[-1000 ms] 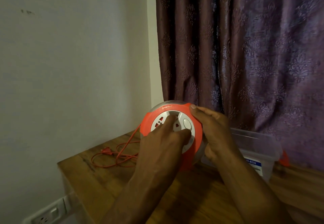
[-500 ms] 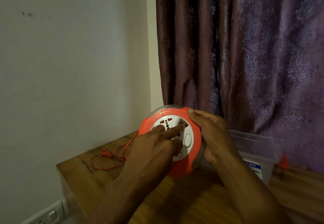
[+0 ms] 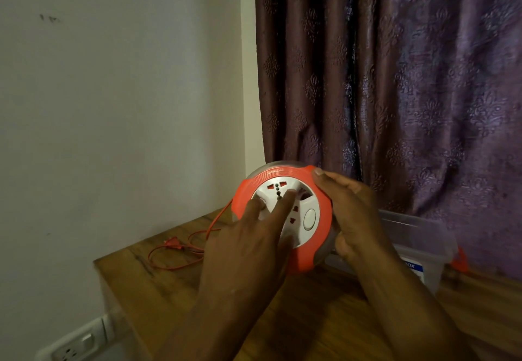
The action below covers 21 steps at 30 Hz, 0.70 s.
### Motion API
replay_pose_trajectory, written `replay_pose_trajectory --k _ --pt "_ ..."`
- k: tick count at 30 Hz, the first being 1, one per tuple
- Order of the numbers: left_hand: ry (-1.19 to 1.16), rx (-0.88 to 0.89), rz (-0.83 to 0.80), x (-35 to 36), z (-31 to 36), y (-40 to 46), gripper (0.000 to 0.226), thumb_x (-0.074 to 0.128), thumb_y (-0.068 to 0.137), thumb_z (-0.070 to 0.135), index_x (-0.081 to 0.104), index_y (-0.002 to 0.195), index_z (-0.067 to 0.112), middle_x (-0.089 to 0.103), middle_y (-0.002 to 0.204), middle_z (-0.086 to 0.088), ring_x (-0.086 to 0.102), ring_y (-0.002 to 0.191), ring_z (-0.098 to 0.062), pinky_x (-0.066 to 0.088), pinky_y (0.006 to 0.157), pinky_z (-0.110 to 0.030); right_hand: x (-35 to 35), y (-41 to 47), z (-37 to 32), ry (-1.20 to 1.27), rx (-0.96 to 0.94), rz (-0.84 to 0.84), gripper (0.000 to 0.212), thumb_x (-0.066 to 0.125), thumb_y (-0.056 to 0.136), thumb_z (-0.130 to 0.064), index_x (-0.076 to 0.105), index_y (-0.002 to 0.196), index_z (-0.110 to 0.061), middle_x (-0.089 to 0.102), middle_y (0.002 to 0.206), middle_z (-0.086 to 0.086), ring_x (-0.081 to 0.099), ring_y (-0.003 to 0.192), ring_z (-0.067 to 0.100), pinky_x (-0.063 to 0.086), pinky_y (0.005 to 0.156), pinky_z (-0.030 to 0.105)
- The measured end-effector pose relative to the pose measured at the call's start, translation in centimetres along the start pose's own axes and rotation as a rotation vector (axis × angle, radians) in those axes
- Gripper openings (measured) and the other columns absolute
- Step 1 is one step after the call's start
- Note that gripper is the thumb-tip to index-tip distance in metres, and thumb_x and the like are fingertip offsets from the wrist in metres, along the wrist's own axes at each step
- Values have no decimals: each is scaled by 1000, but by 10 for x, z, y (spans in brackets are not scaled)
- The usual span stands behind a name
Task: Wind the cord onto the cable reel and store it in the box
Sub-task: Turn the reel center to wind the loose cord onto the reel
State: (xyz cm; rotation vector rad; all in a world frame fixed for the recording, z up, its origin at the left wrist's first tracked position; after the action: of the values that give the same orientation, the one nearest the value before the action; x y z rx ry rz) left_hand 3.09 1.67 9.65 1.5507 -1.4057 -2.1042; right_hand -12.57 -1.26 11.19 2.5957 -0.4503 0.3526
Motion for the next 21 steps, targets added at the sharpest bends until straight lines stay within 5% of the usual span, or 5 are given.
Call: replay_pose_trajectory --k 8,21 --pt "102 -24 -58 15 -1 9 84 53 89 36 -18 130 53 41 133 -7 61 91 -26 51 61 -32 1 -1 -1 -14 -6 -13 21 71 86 -27 78 69 -36 80 81 -3 77 76 18 61 70 34" --pt "144 15 -203 8 6 14 67 61 83 29 22 134 49 23 150 -9 48 119 -35 49 87 -43 4 -2 3 -16 35 -56 17 70 87 -25 78 72 -28 79 79 2 76 70 16 57 56 26"
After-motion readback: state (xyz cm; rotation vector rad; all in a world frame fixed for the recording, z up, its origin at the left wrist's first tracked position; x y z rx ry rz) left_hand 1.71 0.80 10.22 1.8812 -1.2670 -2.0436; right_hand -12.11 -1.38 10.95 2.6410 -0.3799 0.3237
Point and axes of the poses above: each hand's wrist, its own y-axis towards the middle knuckle, its own x-axis out of the palm, z = x × y, the point moved 4 cm from there along y, towards the middle knuckle
